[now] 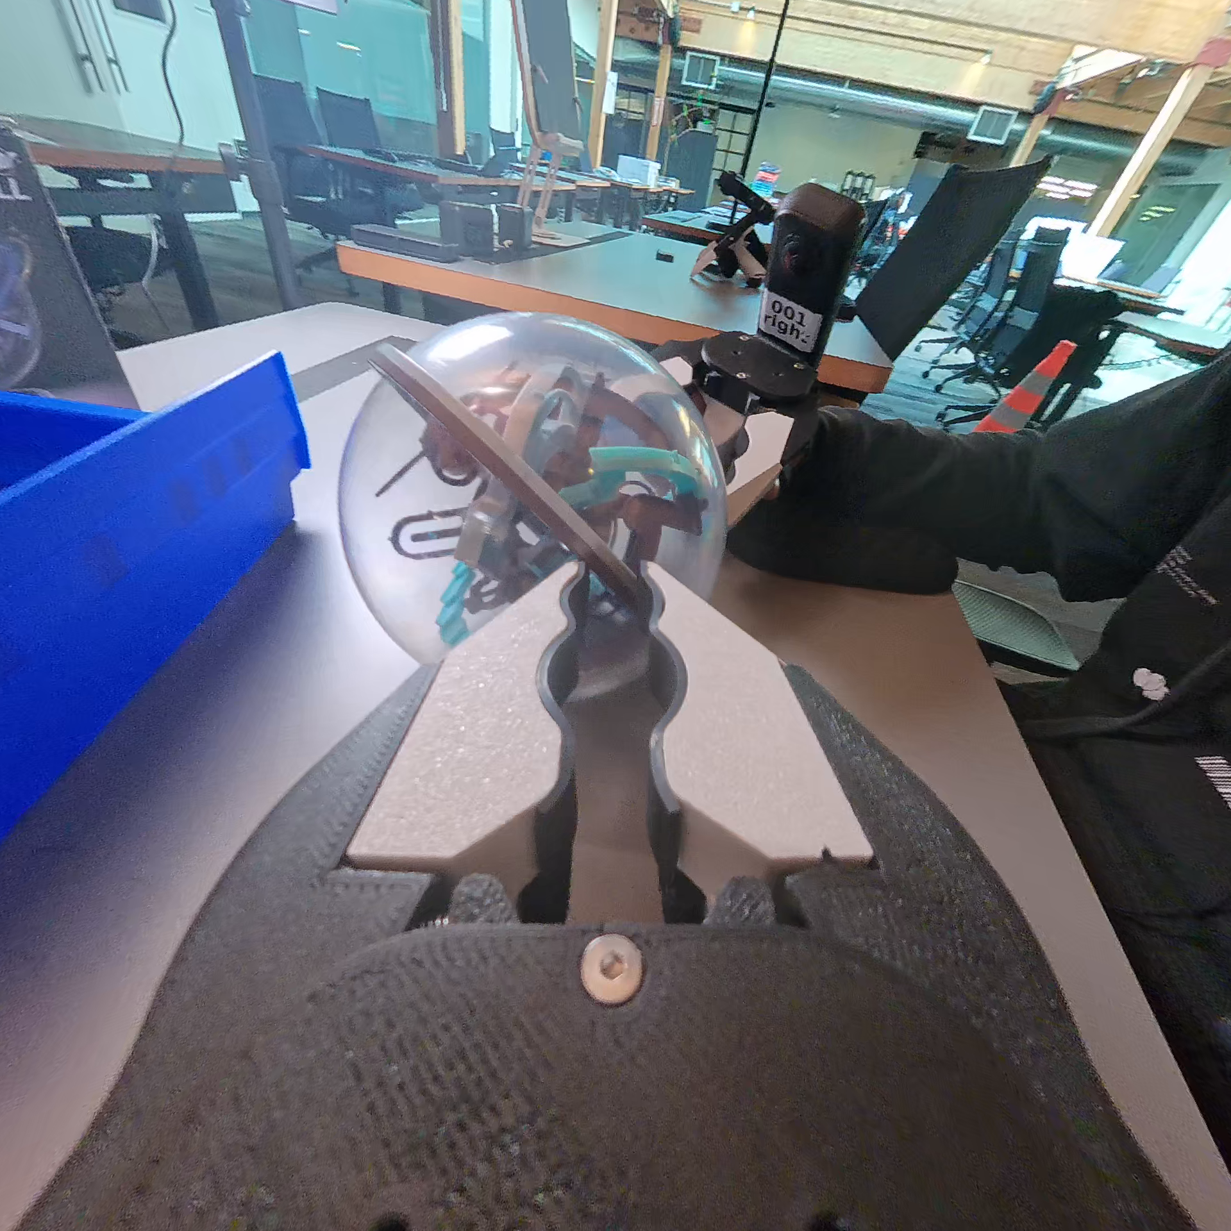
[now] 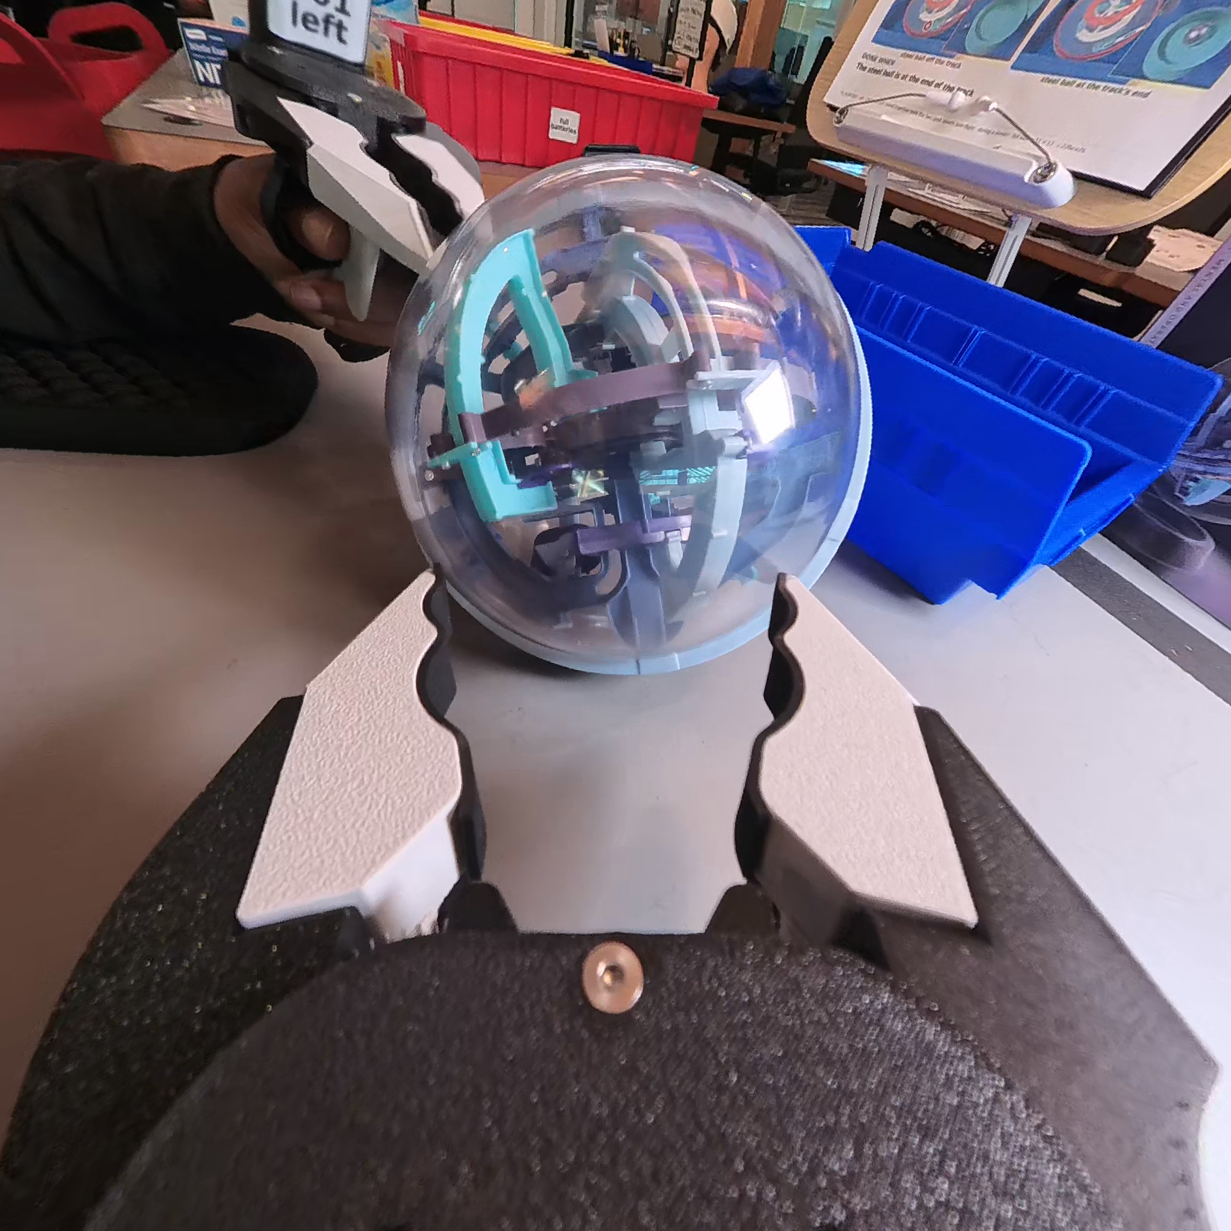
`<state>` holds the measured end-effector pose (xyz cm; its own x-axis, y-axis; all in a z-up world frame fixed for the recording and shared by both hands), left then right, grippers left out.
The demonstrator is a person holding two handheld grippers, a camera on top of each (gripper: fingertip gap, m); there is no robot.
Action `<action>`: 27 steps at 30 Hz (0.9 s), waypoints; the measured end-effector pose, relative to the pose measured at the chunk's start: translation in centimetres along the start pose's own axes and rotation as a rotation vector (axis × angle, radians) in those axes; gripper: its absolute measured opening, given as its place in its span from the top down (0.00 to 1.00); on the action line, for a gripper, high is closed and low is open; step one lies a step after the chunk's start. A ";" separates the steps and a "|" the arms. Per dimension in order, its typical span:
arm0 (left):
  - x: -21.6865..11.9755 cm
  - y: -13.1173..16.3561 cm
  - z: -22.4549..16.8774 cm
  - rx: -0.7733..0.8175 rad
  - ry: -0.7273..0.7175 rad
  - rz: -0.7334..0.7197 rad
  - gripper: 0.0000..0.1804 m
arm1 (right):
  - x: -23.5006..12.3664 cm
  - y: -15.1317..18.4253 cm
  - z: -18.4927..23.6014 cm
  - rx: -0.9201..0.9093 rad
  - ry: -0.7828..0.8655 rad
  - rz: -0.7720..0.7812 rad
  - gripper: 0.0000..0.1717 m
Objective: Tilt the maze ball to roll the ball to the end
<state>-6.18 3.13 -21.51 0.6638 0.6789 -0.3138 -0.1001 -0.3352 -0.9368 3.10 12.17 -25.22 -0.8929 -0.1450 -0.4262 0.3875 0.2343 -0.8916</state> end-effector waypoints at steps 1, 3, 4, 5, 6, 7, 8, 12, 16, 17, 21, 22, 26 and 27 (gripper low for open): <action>0.1 0.1 -0.2 -0.007 0.018 0.004 0.94 | 0.0 -0.1 -0.1 0.001 0.004 -0.003 0.45; 0.4 0.4 -0.5 -0.005 0.043 0.013 0.95 | -0.2 -0.2 -0.2 0.003 0.010 -0.012 0.44; 0.5 0.5 -0.6 -0.001 0.050 0.019 0.95 | -0.2 -0.2 -0.3 0.003 0.012 -0.014 0.44; 0.6 0.5 -0.7 0.000 0.050 0.022 0.95 | -0.2 -0.2 -0.3 0.004 0.014 -0.013 0.44; 0.6 0.5 -0.7 0.001 0.049 0.022 0.94 | -0.2 -0.2 -0.4 0.005 0.016 -0.013 0.44; 0.6 0.5 -0.7 0.001 0.050 0.022 0.93 | -0.2 -0.2 -0.4 0.005 0.016 -0.013 0.44; 0.6 0.5 -0.7 0.000 0.049 0.022 0.93 | -0.2 -0.2 -0.4 0.005 0.016 -0.013 0.44; 0.6 0.5 -0.6 -0.012 0.053 0.022 0.92 | -0.2 -0.2 -0.4 0.002 0.017 -0.014 0.44; 0.6 0.7 -0.7 -0.018 0.060 0.036 0.95 | -0.2 -0.2 -0.3 -0.007 0.019 -0.014 0.44; 0.7 0.8 -0.7 -0.021 0.060 0.042 0.96 | -0.2 -0.2 -0.3 -0.010 0.020 -0.014 0.44; 0.7 1.0 -0.6 -0.039 0.052 0.060 0.96 | -0.3 -0.3 -0.3 -0.020 0.029 -0.022 0.44; 0.8 1.2 -0.5 -0.042 0.049 0.069 0.96 | -0.3 -0.4 -0.4 -0.018 0.029 -0.028 0.44; 0.7 1.7 -0.1 -0.066 0.031 0.104 0.96 | -0.9 -1.1 -0.4 0.028 -0.006 -0.078 0.45; 0.7 1.8 0.1 -0.076 0.024 0.111 0.96 | -1.1 -1.4 -0.4 0.054 -0.027 -0.102 0.45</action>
<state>-5.96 3.03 -23.46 0.6691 0.6196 -0.4103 -0.1179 -0.4567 -0.8818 3.46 12.38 -23.42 -0.9222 -0.1915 -0.3360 0.3071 0.1653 -0.9372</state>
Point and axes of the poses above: each gripper's, where its closed fingertips meet, x out along the fingers, y out of its underside, z = x × y across the jaws, the point moved 1 cm from there along -x, back along the fingers, and after that the axes turned 11 degrees about z, right-handed, at the moved point
